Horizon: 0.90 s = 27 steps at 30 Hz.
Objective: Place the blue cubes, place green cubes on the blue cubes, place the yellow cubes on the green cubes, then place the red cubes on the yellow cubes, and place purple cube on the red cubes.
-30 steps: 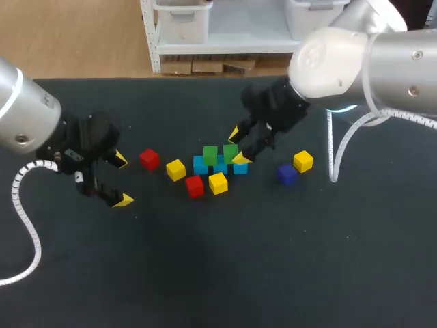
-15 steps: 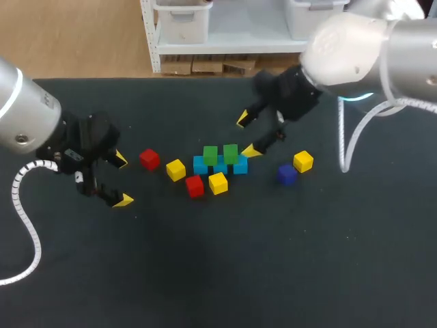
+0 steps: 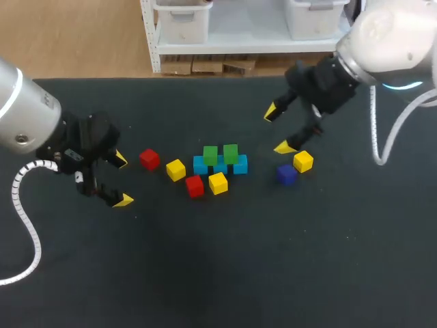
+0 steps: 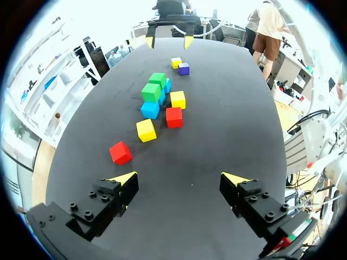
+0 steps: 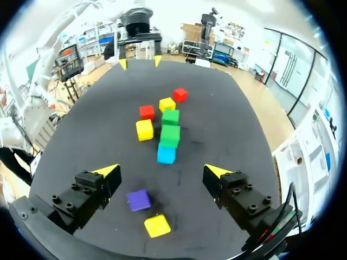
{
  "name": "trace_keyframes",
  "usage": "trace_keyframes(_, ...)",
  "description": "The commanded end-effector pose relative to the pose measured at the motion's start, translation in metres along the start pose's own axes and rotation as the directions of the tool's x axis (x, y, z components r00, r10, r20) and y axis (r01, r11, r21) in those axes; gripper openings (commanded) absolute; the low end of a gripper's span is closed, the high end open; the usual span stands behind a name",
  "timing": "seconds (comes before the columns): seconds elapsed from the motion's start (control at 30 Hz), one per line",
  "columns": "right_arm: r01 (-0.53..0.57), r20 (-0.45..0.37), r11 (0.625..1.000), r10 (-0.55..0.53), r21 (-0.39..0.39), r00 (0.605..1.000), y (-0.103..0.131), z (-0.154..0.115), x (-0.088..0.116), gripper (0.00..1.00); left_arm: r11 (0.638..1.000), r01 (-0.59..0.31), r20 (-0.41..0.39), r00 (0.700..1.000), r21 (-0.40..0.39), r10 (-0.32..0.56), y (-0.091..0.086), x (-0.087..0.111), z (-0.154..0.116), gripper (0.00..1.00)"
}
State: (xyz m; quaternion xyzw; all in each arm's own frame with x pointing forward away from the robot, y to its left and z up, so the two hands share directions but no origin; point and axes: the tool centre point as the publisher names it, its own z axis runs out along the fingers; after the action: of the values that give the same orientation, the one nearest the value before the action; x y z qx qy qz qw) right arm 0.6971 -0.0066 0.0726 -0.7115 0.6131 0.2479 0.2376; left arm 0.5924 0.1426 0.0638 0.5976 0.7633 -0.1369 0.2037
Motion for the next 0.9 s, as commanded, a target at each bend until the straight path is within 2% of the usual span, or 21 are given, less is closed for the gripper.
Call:
trace_keyframes(0.03,0.019,0.004,1.0,-0.019,0.004,1.0,0.014,-0.011,0.008,1.0,1.0,-0.003,0.007,1.0,0.0,0.003,0.0,0.002,0.0,1.0)
trace_keyframes(0.3,0.24,-0.066,0.97,-0.242,-0.044,0.968,0.045,-0.011,-0.001,1.0,1.0,-0.003,0.007,1.0,0.0,0.003,0.0,0.002,0.0,1.0)
trace_keyframes(0.43,0.344,-0.196,0.937,-0.348,-0.053,0.917,0.059,-0.002,-0.01,1.0,1.0,-0.003,0.007,1.0,0.0,0.003,0.0,0.002,0.0,1.0)
trace_keyframes(0.53,0.376,-0.251,0.925,-0.377,-0.053,0.892,0.066,0.008,-0.013,1.0,1.0,-0.003,0.007,1.0,0.0,0.003,0.0,0.002,0.0,1.0)
trace_keyframes(0.63,0.384,-0.275,0.922,-0.382,-0.049,0.882,0.07,0.016,-0.014,1.0,1.0,-0.003,0.007,1.0,0.0,0.003,0.0,0.002,0.0,1.0)
trace_keyframes(0.9,0.398,-0.289,0.917,-0.391,-0.035,0.874,0.072,0.039,-0.022,1.0,1.0,-0.003,0.007,1.0,0.0,0.003,0.0,0.002,0.0,1.0)
